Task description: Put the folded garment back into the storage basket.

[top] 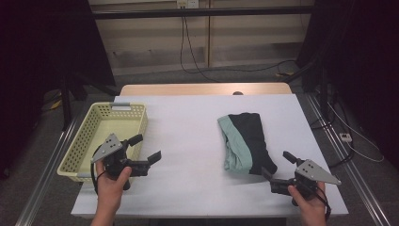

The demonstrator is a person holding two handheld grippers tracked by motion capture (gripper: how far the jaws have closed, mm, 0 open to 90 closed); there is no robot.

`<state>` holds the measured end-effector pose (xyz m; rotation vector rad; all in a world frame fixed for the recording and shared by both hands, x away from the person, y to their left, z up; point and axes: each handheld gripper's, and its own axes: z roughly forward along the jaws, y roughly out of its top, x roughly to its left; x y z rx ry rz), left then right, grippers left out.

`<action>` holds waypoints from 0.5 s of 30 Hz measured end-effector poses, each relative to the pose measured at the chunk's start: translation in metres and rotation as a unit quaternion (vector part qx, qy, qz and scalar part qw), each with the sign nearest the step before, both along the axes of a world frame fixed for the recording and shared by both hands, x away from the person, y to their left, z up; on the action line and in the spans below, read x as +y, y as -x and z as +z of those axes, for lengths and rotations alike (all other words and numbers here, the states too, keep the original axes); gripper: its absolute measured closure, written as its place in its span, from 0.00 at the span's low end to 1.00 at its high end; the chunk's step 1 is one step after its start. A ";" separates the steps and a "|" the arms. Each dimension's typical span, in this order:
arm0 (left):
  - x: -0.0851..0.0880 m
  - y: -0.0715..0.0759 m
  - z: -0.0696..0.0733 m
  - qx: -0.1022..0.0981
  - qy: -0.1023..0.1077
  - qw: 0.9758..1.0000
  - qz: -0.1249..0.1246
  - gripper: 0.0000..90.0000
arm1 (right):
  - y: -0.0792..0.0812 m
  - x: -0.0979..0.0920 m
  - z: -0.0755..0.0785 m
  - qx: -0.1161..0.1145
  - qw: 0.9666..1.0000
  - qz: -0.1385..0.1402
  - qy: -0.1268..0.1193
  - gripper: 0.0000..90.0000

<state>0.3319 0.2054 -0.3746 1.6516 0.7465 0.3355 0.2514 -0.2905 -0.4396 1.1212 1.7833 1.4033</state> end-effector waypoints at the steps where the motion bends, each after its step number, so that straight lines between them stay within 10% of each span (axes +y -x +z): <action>1: -0.003 -0.001 0.000 0.001 0.002 1.000 -0.002 0.03 | 0.000 0.000 0.000 -0.001 1.000 0.000 0.001 0.03; 15: -0.051 -0.021 -0.007 0.018 -0.026 0.999 -0.041 0.04 | 0.001 0.000 0.001 -0.003 1.000 -0.003 0.005 0.04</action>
